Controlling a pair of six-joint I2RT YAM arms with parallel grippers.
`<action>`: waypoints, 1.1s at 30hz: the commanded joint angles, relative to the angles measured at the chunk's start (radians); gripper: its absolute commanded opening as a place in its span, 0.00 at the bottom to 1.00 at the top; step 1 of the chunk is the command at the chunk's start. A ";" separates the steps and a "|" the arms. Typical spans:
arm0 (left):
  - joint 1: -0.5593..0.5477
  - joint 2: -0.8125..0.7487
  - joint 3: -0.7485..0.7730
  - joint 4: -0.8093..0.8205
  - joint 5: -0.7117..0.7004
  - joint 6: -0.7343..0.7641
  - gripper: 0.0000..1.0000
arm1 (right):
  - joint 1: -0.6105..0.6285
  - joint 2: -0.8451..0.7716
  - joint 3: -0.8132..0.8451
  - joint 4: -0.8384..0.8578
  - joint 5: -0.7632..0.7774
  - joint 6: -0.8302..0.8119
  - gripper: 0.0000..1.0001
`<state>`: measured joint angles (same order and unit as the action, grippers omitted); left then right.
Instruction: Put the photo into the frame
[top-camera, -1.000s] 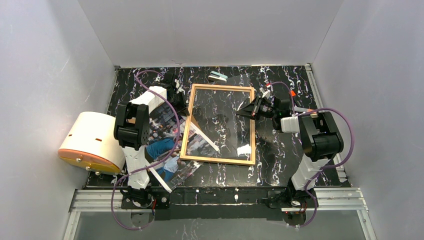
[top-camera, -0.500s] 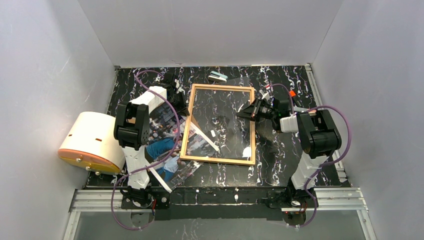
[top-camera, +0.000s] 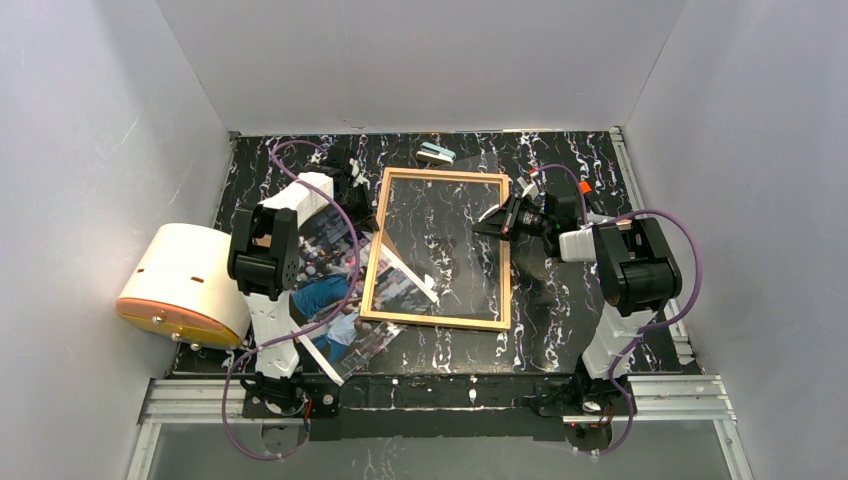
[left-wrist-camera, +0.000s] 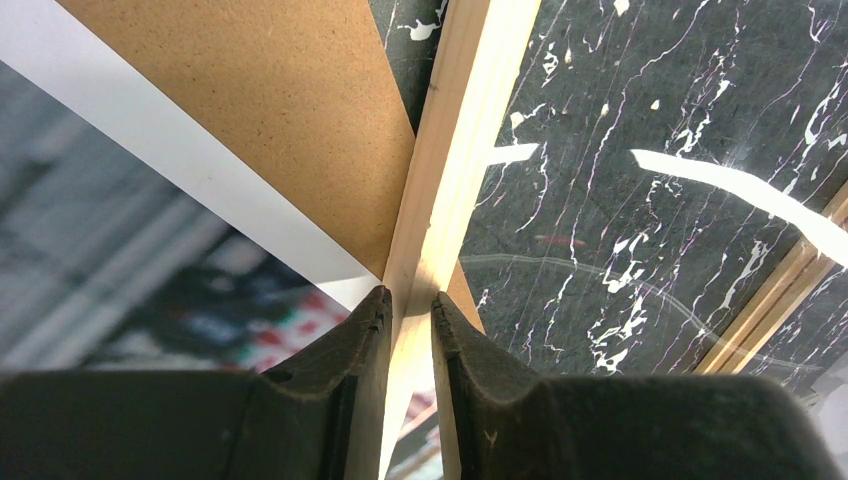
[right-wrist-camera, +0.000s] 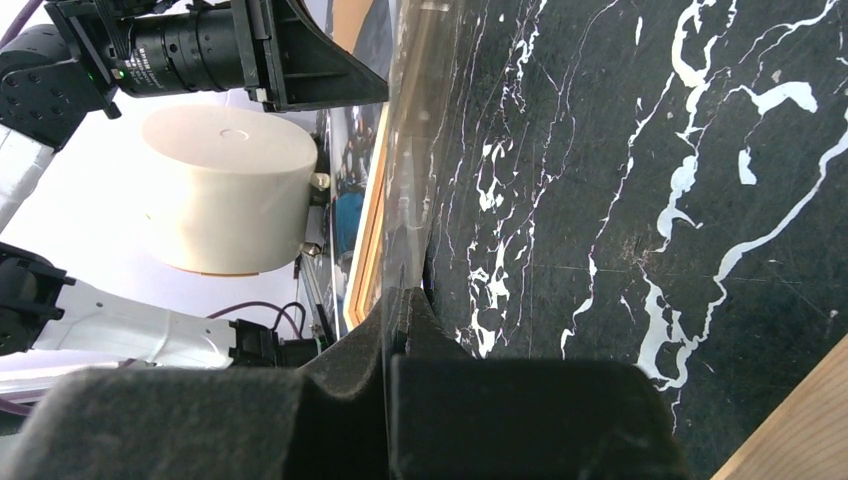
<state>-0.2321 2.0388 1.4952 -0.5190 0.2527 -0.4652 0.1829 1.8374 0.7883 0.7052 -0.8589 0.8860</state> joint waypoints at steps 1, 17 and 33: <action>-0.004 0.027 -0.010 -0.029 -0.014 0.011 0.20 | 0.000 0.011 0.040 0.025 -0.007 -0.024 0.01; -0.004 0.018 -0.018 0.004 0.025 0.008 0.27 | 0.000 0.018 0.057 -0.091 0.010 -0.045 0.25; -0.003 0.013 -0.032 0.009 -0.001 0.005 0.19 | 0.001 0.004 0.153 -0.400 0.121 -0.139 0.68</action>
<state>-0.2329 2.0537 1.4853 -0.4900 0.2729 -0.4648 0.1837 1.8542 0.8921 0.3897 -0.7712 0.7876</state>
